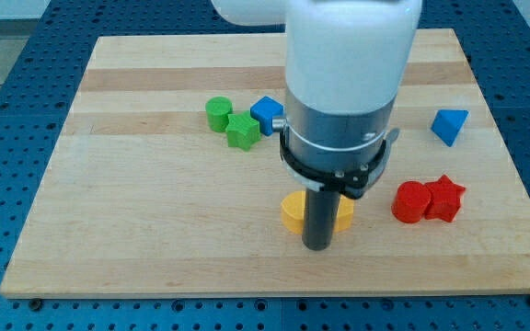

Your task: Place the yellow heart to the bottom left of the green circle

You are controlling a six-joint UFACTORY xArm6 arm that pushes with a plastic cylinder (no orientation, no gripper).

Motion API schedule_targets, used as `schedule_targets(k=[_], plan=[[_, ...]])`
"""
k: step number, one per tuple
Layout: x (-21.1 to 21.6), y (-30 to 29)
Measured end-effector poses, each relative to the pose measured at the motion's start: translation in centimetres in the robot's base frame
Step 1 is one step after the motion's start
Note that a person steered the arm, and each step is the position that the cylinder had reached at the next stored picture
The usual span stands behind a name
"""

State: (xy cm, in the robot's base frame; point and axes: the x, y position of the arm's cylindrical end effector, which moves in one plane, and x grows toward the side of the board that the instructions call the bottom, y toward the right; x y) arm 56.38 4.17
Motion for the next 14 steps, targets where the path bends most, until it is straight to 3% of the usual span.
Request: schedule_targets(k=[2,3,5,6,7,8,9,12,14], plan=[[-6.3,-4.8],[-6.6,-6.9],[1.1,-12.2],[4.1,-9.9],[5.5,-10.0],[5.4,-14.2],[4.3,-17.5],[-1.4,-18.3],[-9.9,-18.4]])
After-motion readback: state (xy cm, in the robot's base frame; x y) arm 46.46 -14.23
